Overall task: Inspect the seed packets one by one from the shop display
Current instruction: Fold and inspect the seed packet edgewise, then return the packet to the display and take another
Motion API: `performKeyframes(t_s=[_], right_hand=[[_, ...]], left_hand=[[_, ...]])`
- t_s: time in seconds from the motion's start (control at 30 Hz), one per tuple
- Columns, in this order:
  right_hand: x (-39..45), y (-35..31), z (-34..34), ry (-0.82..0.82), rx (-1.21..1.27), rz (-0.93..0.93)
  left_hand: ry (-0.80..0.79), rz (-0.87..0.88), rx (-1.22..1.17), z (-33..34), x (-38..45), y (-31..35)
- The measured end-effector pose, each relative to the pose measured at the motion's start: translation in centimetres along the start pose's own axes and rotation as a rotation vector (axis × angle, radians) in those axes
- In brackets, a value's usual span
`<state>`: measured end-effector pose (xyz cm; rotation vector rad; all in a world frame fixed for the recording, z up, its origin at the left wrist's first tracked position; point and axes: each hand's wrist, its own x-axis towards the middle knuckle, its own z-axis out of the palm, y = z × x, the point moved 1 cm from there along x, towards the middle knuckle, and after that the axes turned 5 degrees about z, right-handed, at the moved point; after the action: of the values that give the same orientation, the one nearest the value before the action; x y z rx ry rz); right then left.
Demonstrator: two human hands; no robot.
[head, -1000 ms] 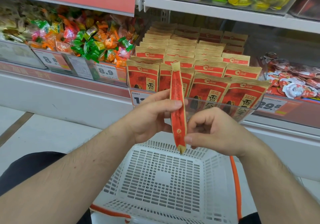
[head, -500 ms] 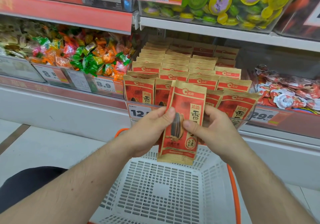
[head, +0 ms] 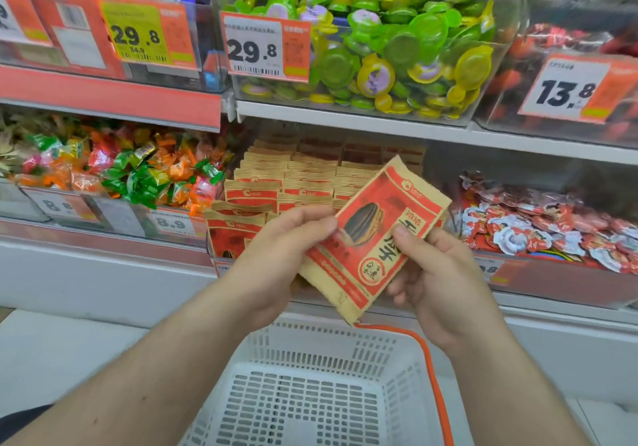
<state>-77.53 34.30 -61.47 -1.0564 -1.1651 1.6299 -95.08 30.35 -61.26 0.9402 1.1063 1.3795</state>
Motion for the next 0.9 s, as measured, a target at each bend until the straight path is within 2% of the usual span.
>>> performKeyframes(t_s=[0.1, 0.33, 0.4, 0.47, 0.53, 0.63, 0.7, 0.77, 0.9], right_hand=[[0.5, -1.4, -1.0, 0.057, 0.104, 0.03], [1.8, -3.8, -2.4, 0.123, 0.168, 0.065], [2.1, -4.2, -2.8, 0.147, 0.161, 0.03], [2.3, -4.4, -3.3, 0.201, 0.153, -0.039], [2.5, -4.6, -4.0, 0.258, 0.153, -0.101], [2.8, -4.7, -4.4, 0.303, 0.177, -0.13], [3.0, -4.7, -4.5, 0.316, 0.204, -0.118], [3.3, -4.8, -4.5, 0.325, 0.224, -0.105], [3.6, -5.2, -4.6, 0.322, 0.237, -0.092]], left_hand=[[0.016, 0.002, -0.102, 1.4, 1.3, 1.3], [0.016, -0.004, 0.089, 3.8, 5.2, 2.6], [0.07, 0.081, 0.331, 3.4, 6.7, 3.1], [0.163, 0.239, 0.629, 2.8, 8.3, 4.0], [0.174, 0.336, 0.919, 2.4, 9.9, 4.7], [0.023, 0.31, 1.429, 2.4, 13.0, 4.5], [-0.135, 0.282, 1.646, 2.8, 15.0, 3.7], [-0.257, 0.235, 1.72, 3.4, 16.6, 3.1], [-0.337, 0.094, 1.723, 4.3, 17.9, 2.7]])
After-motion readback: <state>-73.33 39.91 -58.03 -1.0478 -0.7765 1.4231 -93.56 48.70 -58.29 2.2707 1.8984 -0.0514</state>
